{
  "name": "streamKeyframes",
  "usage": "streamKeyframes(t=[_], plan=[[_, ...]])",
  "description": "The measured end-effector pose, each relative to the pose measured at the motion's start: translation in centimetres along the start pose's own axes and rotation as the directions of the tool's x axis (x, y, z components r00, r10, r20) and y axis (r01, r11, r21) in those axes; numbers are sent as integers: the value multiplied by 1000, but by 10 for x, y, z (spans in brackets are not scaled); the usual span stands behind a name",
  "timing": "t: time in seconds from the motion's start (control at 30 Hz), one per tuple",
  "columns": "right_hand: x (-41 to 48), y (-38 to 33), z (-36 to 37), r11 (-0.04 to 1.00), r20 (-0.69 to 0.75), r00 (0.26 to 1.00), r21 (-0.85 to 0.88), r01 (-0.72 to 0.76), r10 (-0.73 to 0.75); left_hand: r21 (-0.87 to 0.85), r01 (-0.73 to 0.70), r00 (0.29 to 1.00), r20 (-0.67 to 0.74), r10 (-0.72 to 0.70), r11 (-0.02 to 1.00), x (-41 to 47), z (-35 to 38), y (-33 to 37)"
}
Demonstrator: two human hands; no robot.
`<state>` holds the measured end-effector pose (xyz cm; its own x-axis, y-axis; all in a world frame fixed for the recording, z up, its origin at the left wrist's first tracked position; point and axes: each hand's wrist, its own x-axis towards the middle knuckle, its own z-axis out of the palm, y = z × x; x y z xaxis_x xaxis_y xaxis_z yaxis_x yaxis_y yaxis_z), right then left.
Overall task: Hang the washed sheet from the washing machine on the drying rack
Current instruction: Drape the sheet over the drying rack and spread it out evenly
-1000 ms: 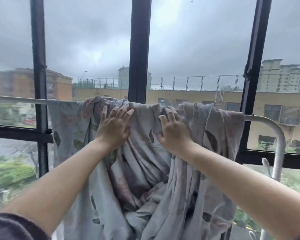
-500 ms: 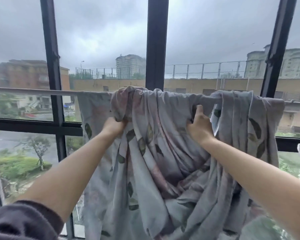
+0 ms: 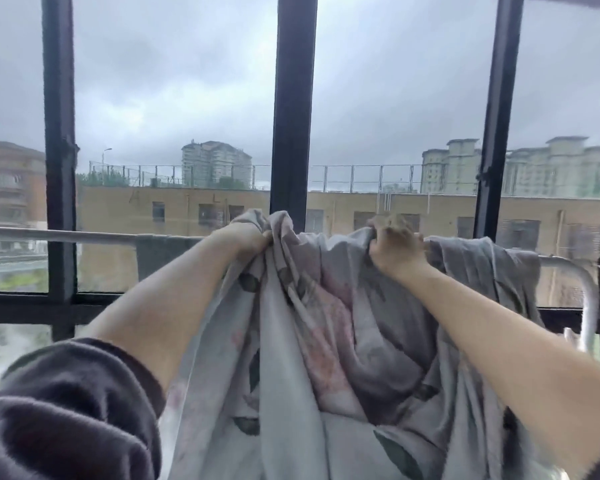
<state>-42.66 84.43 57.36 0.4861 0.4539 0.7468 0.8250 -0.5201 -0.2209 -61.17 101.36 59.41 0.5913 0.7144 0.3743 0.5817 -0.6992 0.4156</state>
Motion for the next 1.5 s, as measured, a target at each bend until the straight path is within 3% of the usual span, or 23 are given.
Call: streamKeyframes(t=[0.07,0.17,0.23,0.33,0.47,0.53,0.6,0.7,0.8,0.87,0.97,1.07,1.2,1.27,1.37,1.5], plan=[[-16,-19,9,988,73,988,-67,141,-137,136,-103,992,-52,111,985,-5,6,-13],[-32,-56,25,936,208,923,-72,343,-322,167,-203,977,-37,212,965,-12,4,-31],[-32,-77,33,936,188,927,-76,343,-324,148,-272,962,17,273,951,-13,-2,-45],[-24,-91,37,944,-26,944,-46,328,-329,159,-267,962,-6,271,950,-16,-9,-62],[5,-80,26,981,-82,991,155,116,-104,185,-256,961,-59,270,949,-23,-9,-74],[30,-67,13,975,-32,999,223,-22,30,19,-245,960,-132,246,969,-22,-12,-72],[43,-58,1,979,78,996,197,-48,33,-241,-285,942,-248,225,928,-12,-10,-67],[33,-51,2,967,171,974,230,106,-148,-543,-322,933,-322,161,776,-4,-13,-42],[21,-33,-3,953,233,955,279,117,-185,-761,-287,958,-239,160,582,-8,-19,-8],[20,-5,-14,977,252,962,208,47,-100,-713,-297,954,-199,224,635,-1,-16,3],[22,59,-29,973,184,960,-135,-187,210,-575,-338,941,-180,288,745,15,2,14],[25,98,-39,862,229,864,-367,-350,448,-344,-289,957,-138,256,893,19,22,37],[48,112,-43,812,341,765,-440,-383,546,-78,-186,956,-246,161,980,15,41,88],[68,123,-38,780,448,644,-438,-446,620,52,-116,969,-214,125,992,16,52,112],[98,147,-25,781,592,510,-478,-401,624,217,-113,967,-200,158,970,17,75,130],[83,118,-55,844,712,466,-503,-184,526,200,-147,920,-333,208,969,19,104,130]])
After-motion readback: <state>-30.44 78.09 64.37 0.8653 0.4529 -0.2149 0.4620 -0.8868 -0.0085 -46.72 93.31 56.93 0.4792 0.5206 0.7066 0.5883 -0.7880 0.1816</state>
